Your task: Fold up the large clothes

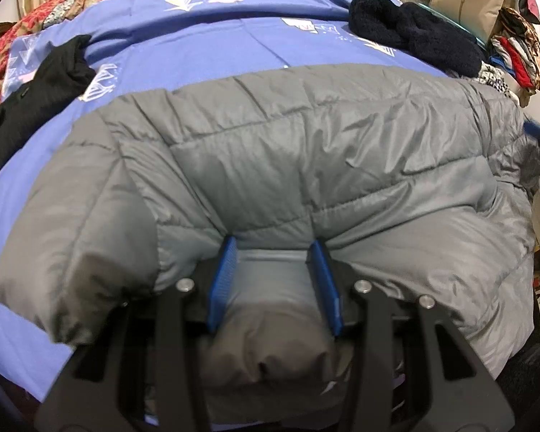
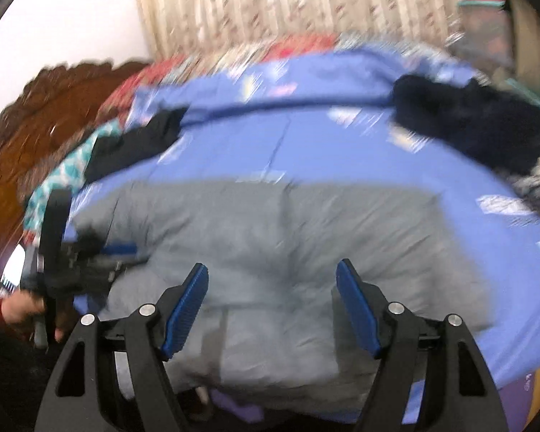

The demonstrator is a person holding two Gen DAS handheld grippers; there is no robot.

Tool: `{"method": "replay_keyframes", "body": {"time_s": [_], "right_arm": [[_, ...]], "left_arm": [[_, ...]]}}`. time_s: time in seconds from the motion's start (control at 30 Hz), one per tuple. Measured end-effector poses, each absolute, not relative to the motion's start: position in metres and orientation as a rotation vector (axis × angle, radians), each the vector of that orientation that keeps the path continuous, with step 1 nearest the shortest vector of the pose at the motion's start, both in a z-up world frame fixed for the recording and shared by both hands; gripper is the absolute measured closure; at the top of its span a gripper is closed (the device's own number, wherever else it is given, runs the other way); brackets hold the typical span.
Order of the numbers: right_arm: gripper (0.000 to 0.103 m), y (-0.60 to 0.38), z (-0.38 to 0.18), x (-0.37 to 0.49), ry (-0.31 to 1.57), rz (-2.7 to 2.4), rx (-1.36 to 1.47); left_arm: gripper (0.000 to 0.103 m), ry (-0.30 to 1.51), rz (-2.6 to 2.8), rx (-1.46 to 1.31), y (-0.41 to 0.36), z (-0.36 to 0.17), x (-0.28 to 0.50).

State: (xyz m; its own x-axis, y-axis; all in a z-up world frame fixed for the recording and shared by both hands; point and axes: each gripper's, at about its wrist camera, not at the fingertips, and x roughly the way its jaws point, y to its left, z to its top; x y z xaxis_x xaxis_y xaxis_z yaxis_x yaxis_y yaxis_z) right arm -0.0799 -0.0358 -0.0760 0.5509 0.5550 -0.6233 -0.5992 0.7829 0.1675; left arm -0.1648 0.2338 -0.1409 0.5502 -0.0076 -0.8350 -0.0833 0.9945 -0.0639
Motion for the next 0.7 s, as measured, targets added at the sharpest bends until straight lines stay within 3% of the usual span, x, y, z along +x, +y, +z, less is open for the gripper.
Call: {"method": "replay_keyframes", "body": {"time_s": [0.37,0.53,0.7], "right_arm": [[0.009,-0.056,-0.131,-0.039,0.859,0.563,-0.043],[0.008,-0.061,-0.152,-0.035,0.906,0.578,0.036],[0.007,-0.058,-0.157,-0.036,0.901,0.581,0.023]], "left_arm": [[0.059,0.983,0.024,-0.150,0.244,-0.128,-0.171],[0.041,0.921,0.025,-0.187,0.259,-0.102,-0.191],[0.034,0.831,0.054,-0.288,0.290,-0.071,-0.217]]}}
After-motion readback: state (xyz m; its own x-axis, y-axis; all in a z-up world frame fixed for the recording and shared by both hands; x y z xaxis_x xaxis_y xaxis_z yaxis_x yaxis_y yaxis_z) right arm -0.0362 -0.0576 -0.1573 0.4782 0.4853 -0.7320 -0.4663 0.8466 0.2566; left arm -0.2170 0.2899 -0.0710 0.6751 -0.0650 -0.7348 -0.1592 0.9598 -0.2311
